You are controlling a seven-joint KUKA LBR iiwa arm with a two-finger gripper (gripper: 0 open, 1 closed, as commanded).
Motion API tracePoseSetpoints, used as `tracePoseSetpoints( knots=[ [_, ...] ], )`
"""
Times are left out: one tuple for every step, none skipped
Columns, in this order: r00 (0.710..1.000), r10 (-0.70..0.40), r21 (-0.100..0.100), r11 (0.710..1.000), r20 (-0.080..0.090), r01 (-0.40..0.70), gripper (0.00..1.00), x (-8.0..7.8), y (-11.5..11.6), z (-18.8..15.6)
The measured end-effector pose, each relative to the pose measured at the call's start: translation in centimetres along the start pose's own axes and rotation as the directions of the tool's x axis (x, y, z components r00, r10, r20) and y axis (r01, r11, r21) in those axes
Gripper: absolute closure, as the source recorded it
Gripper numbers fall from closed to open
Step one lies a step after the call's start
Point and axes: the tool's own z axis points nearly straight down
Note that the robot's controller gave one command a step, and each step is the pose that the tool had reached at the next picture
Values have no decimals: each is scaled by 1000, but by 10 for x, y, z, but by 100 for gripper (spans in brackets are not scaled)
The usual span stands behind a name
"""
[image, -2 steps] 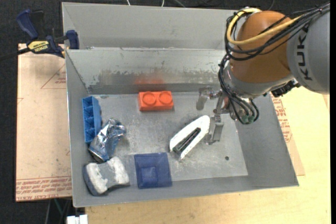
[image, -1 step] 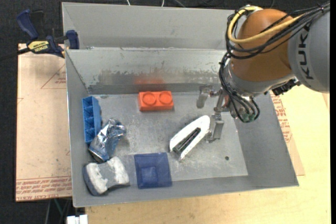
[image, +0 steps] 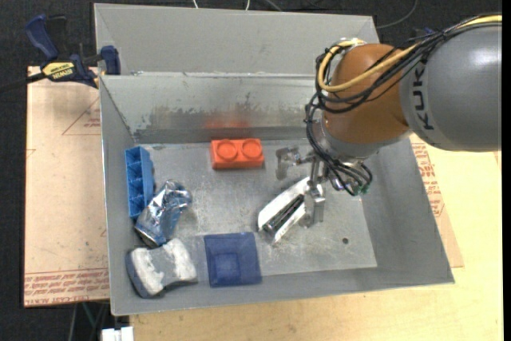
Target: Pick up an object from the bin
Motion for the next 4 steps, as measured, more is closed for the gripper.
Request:
tracePoseSetpoints(
  knots=[
    [956, -294, 3, 956, 7, 294, 0, -29, -1, -13],
    [989, -145, -4, 989, -5, 145, 0, -1, 0, 25],
    [907, -420, 2, 907, 9, 420, 0, -25, -2, 59],
    [984, -178, -1, 984, 5, 178, 100, 4, -10, 58]
  ],
)
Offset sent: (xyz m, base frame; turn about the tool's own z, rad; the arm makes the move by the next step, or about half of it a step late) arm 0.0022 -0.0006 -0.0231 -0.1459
